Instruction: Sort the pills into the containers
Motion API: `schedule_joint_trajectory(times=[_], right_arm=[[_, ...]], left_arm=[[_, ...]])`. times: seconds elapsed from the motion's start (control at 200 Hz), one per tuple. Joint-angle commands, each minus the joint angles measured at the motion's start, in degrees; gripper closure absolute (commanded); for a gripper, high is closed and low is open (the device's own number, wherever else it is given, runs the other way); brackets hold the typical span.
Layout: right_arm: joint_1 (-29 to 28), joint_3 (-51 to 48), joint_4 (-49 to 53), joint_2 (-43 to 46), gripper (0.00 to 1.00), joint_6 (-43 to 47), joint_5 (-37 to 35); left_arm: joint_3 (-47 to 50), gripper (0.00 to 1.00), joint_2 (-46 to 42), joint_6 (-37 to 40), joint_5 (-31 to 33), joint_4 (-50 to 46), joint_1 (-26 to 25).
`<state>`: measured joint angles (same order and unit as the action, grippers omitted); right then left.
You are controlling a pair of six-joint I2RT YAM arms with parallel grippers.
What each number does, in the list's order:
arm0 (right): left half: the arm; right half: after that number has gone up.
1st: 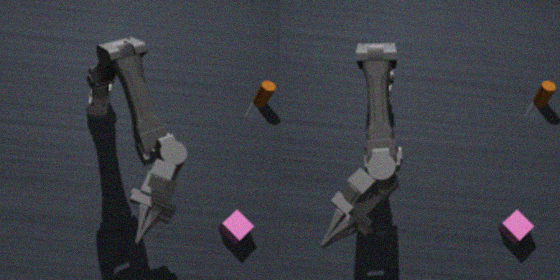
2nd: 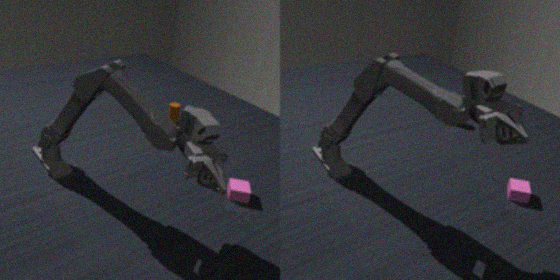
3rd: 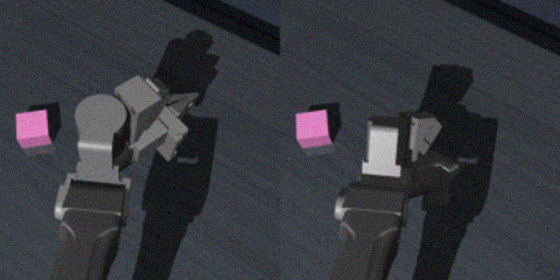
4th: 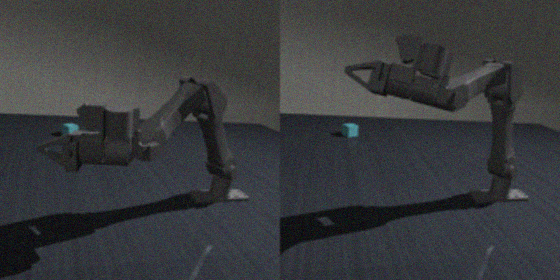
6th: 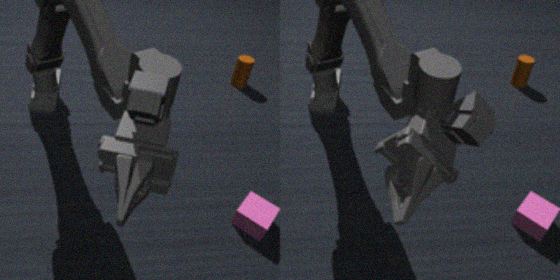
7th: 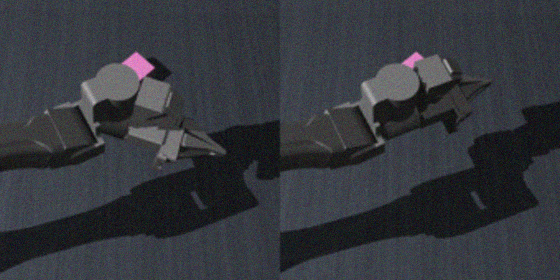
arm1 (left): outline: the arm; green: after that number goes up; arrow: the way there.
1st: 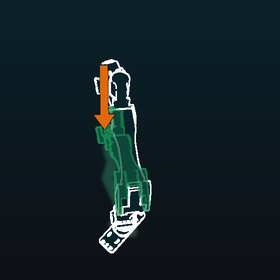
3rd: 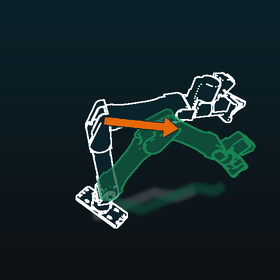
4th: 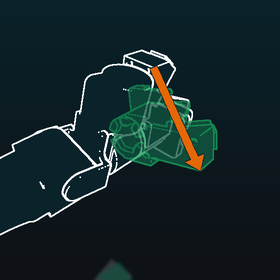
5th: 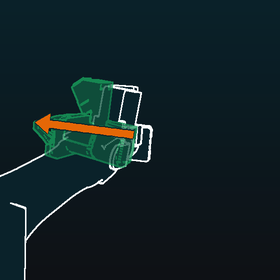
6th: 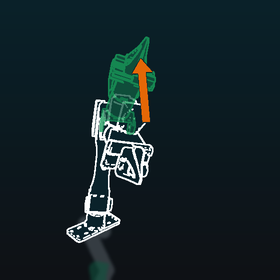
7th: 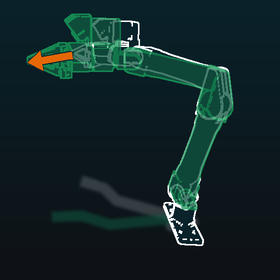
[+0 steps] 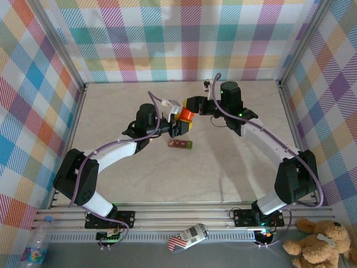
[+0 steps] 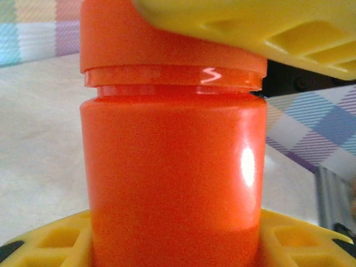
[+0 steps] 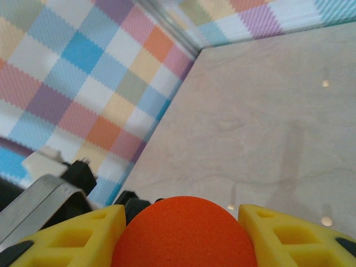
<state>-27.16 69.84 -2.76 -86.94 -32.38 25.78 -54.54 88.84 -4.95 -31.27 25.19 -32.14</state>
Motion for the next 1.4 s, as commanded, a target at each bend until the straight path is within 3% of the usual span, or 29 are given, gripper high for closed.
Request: schedule_joint_trajectory(times=[0.0,0.195,0.315,0.41,0.525,0.655,0.79,0.94,1.065,1.395], right_arm=[[-4.87,-2.92,0.59,0.92,0.66,-6.22,-8.43],[-10.25,-0.25,-0.86,-2.48,0.67,-11.54,-17.88],[-9.75,3.41,-0.43,-4.92,0.64,-12.67,-17.04],[-6.94,5.95,0.9,-4.53,0.55,-11.9,-13.63],[-1.79,6.54,2.02,-1.31,0.33,-10.28,-8.85],[4.63,5.71,3.84,3.16,0.23,-7.54,-2.21],[10.17,9.42,11.36,4.04,0.22,-2.31,5.49],[11.16,21.7,28.16,-1.44,0.24,9.64,11.88],[10.78,28.4,35.14,-6.42,0.24,13.25,16.13],[5.58,29.23,36.25,-10.58,0.23,15.17,13.38]], left_arm=[[-0.23,1.0,-3.13,4.1,13.39,7.94,-2.84],[0.44,1.0,-2.19,7.71,25.81,10.54,-7.94],[0.7,1.0,-0.28,6.59,28.58,13.06,-8.53],[1.04,1.0,0.54,6.82,28.6,14.59,-7.68],[0.93,1.0,0.82,5.89,25.1,15.09,-4.51],[-0.12,1.0,1.64,4.26,14.78,16.07,0.65],[-2.18,1.0,2.64,7.16,2.26,13.39,4.1],[-5.09,1.0,3.66,13.43,-6.6,7.07,5.16],[-6.81,1.0,4.79,15.14,-9.61,4.84,5.47],[-10.23,1.0,7.38,14.62,-12.93,2.75,5.77]])
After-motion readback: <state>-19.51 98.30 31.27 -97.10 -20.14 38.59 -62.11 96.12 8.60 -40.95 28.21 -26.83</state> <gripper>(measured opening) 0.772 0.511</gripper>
